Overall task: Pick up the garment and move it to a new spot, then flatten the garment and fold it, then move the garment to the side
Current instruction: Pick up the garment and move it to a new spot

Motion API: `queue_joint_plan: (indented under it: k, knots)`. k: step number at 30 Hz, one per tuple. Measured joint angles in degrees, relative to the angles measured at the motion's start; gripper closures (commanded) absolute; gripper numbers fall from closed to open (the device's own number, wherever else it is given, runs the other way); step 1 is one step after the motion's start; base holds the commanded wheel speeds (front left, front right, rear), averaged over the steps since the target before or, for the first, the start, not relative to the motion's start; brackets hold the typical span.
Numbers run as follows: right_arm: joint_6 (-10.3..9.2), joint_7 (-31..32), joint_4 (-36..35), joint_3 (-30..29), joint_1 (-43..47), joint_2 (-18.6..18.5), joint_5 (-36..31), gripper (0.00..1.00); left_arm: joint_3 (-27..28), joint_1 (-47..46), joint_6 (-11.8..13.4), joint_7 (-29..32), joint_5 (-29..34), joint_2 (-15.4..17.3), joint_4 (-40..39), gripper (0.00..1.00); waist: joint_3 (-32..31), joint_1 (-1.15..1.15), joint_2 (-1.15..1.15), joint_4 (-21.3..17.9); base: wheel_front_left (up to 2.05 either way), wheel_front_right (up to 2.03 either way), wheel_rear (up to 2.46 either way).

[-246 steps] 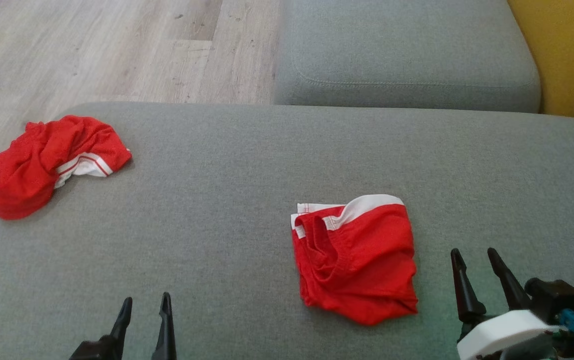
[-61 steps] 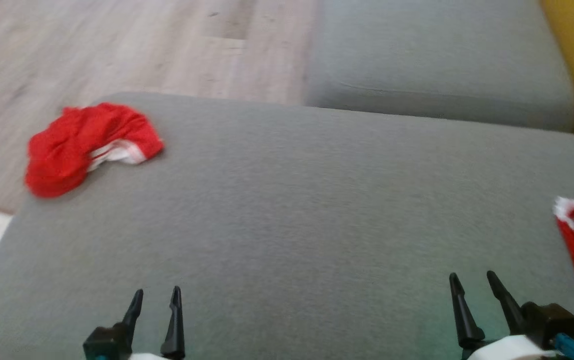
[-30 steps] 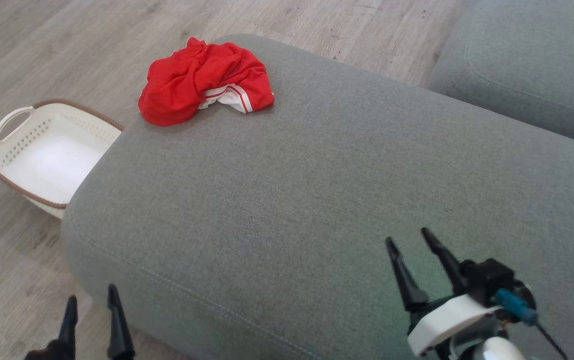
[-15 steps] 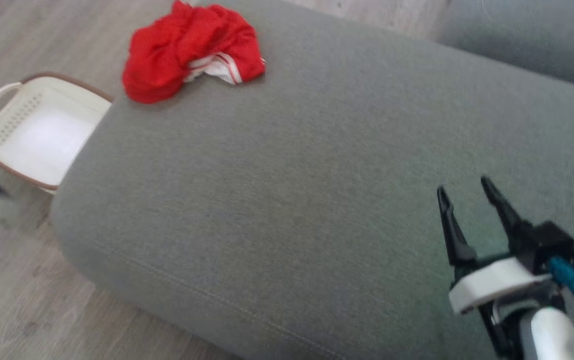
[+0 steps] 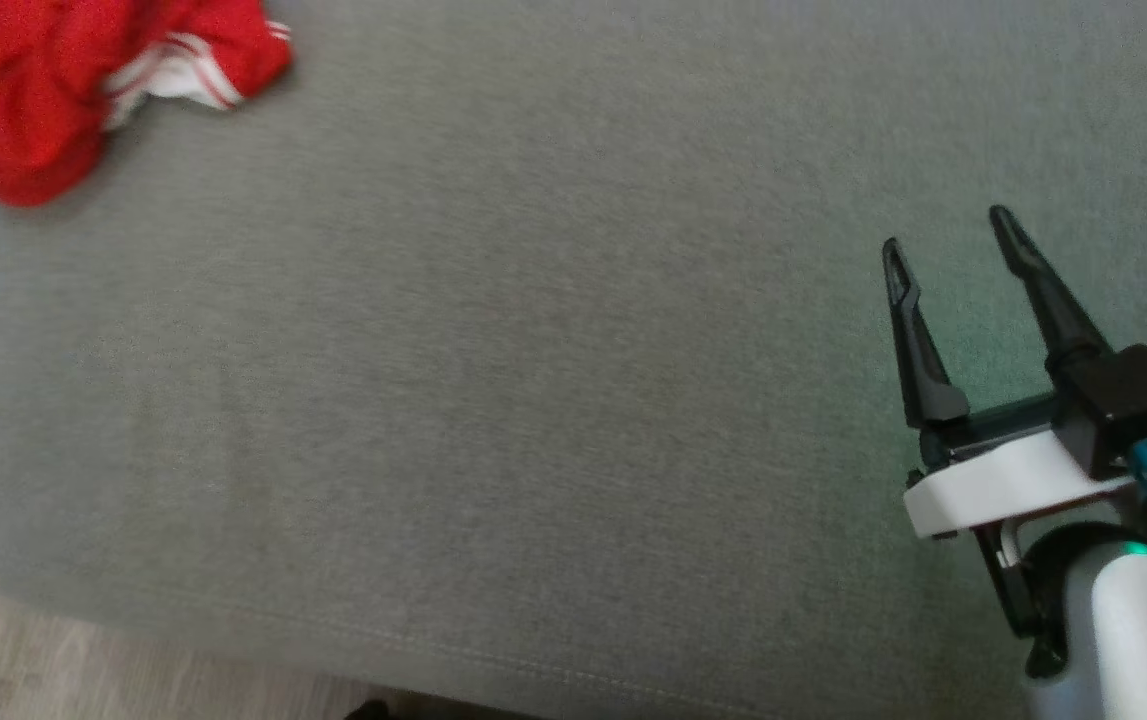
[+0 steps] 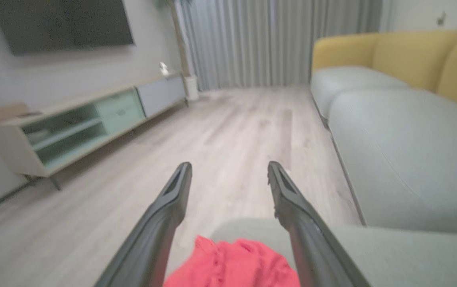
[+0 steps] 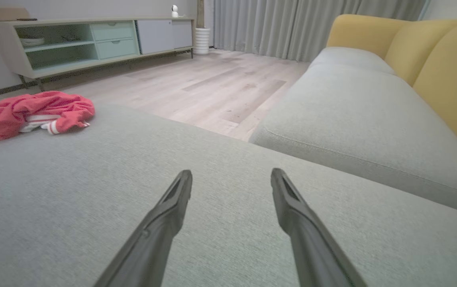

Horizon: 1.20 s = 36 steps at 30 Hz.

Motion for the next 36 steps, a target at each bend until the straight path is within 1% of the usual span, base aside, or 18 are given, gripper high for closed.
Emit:
queue_joint_plan:
  k: [4,7,13,16,19,23,25,26,27,33,36]
  knots:
    - [0.00,1.05,-3.14,-0.21,-0.25,-0.01,-1.43,0.00,-3.86,-1.81,-3.16,1.29,-0.29,-4.19,8.49,0.00,4.14,0.00,0.00,-2.63,0.00,0.00,0.00]
    - [0.00,1.97,-5.27,-0.35,-1.14,-0.02,-2.35,0.00,-4.57,-2.66,-4.86,1.70,-1.00,-6.69,13.71,0.00,6.95,0.00,0.00,-4.33,0.00,0.00,0.00]
    - [0.00,2.52,-8.21,-0.53,-2.31,-0.03,-3.27,0.00,-5.98,-4.53,-7.83,4.71,-2.41,-8.40,22.41,0.00,11.39,0.00,0.00,-6.91,0.00,0.00,0.00]
    - [0.00,2.63,-8.65,-0.71,-2.31,-0.04,-3.37,0.00,-6.51,-4.64,-8.44,5.67,-2.72,-8.89,25.66,0.00,12.81,-0.01,0.00,-7.75,0.00,0.00,0.00]
    - [0.00,2.94,-8.93,-0.70,-2.31,-0.04,-3.37,0.00,-6.72,-5.01,-8.45,6.55,-2.81,-9.09,28.76,0.00,13.56,-0.01,0.00,-8.37,0.00,0.00,0.00]
    - [0.00,2.94,-9.01,-0.69,-2.33,-0.04,-3.37,0.00,-6.69,-6.78,-8.32,6.17,-2.80,-9.17,32.05,0.01,13.74,-0.02,0.00,-8.89,0.00,0.00,0.00]
    - [0.00,2.93,-9.06,-0.73,-2.32,-0.04,-3.37,0.00,-6.65,-7.20,-8.28,4.87,-2.78,-9.17,33.51,0.51,13.64,-0.01,0.00,-9.13,0.00,0.00,0.00]
    - [0.00,2.92,-9.05,-0.78,-2.32,-0.04,-3.37,0.00,-6.66,-7.20,-8.25,3.94,-2.70,-9.17,34.17,0.82,13.53,-0.01,0.00,-9.20,0.00,0.00,0.00]
    - [0.00,2.92,-9.04,-0.88,-2.32,-0.04,-3.37,0.00,-6.68,-7.20,-8.18,2.85,-2.56,-9.17,34.73,1.00,13.39,-0.02,0.00,-9.25,0.00,0.00,0.00]
    - [0.00,2.31,-7.99,-1.38,-2.31,-0.03,-3.10,0.00,-7.35,-7.97,-8.36,-3.05,-0.82,-9.01,37.10,1.00,11.50,-0.02,0.00,-9.32,0.00,0.00,0.00]
    - [0.00,1.48,-6.76,-1.54,-2.30,-0.03,-2.08,0.00,-7.67,-8.37,-8.56,-4.78,0.12,-8.47,38.12,1.00,9.86,-0.02,0.00,-9.43,0.00,0.00,0.00]
